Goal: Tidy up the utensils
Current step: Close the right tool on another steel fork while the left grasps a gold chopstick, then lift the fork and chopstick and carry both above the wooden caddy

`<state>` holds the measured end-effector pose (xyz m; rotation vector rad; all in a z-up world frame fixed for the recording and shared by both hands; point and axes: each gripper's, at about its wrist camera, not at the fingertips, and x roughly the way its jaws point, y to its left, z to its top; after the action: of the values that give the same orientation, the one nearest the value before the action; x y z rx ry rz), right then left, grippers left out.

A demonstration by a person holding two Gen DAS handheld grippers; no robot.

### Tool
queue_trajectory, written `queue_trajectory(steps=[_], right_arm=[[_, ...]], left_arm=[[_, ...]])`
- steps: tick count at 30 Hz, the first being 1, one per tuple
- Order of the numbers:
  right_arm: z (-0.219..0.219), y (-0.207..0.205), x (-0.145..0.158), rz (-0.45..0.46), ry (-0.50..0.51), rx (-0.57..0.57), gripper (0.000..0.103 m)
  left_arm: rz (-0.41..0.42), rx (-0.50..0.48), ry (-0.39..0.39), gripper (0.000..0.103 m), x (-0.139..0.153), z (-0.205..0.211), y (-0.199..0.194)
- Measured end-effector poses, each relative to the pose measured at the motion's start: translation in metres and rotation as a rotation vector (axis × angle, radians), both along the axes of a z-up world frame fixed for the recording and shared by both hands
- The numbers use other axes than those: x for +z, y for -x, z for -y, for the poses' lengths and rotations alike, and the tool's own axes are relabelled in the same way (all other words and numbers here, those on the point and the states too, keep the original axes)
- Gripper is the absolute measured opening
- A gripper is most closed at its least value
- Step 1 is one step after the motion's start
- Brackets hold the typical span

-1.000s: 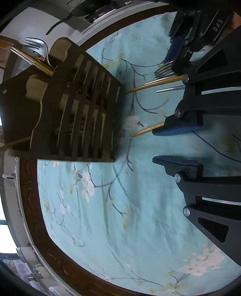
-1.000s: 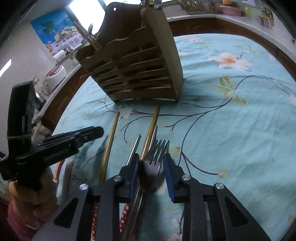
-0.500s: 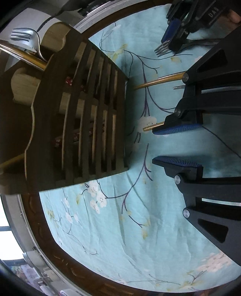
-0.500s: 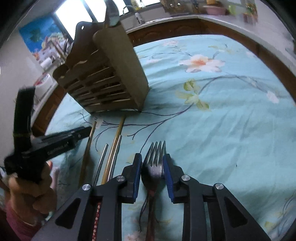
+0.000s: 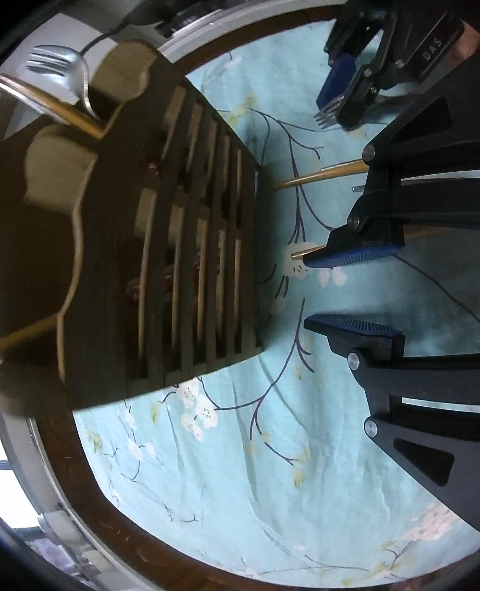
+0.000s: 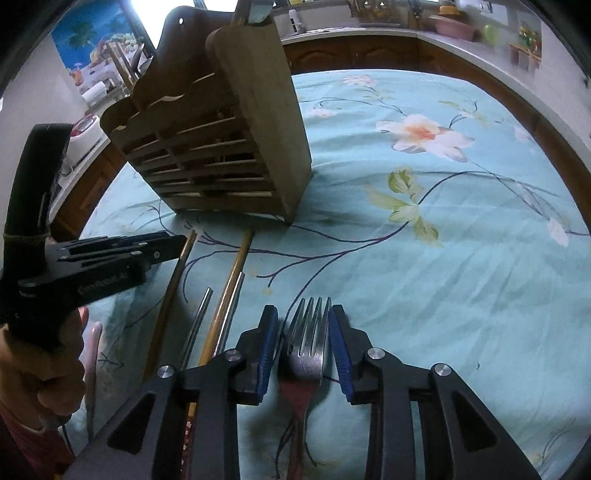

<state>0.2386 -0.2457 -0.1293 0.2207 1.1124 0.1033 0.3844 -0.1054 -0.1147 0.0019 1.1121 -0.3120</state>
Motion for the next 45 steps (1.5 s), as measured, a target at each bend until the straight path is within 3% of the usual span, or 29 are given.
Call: queue_trajectory(steps=[4, 10, 12, 13, 18, 28, 45], right_arm=[[0.005, 0.003, 0.000, 0.005, -0.023, -0.007, 0.030], [0.006, 0.005, -0.001, 0.014, -0.020, -0.008, 0.029], [0.006, 0.005, 0.000, 0.014, -0.014, -0.004, 0.028], [0.006, 0.005, 0.000, 0.014, -0.008, -0.003, 0.025], [0.008, 0.008, 0.003, 0.031, -0.022, -0.012, 0.024], [0.015, 0.026, 0.040, 0.124, -0.081, -0.036, 0.021], [0.008, 0.061, 0.099, 0.262, -0.080, -0.048, 0.021]], left_arm=[[0.020, -0.005, 0.054, 0.027, 0.007, -0.004, 0.003], [0.019, -0.032, -0.020, 0.027, -0.010, 0.017, -0.002], [0.042, -0.045, -0.052, 0.020, -0.011, 0.023, 0.000], [0.046, -0.060, -0.053, 0.008, -0.012, 0.026, 0.001], [0.062, -0.076, -0.030, 0.004, -0.007, 0.022, 0.011], [0.150, -0.032, 0.121, 0.003, 0.040, -0.021, 0.061], [0.319, 0.021, 0.187, 0.003, 0.127, -0.094, 0.164]])
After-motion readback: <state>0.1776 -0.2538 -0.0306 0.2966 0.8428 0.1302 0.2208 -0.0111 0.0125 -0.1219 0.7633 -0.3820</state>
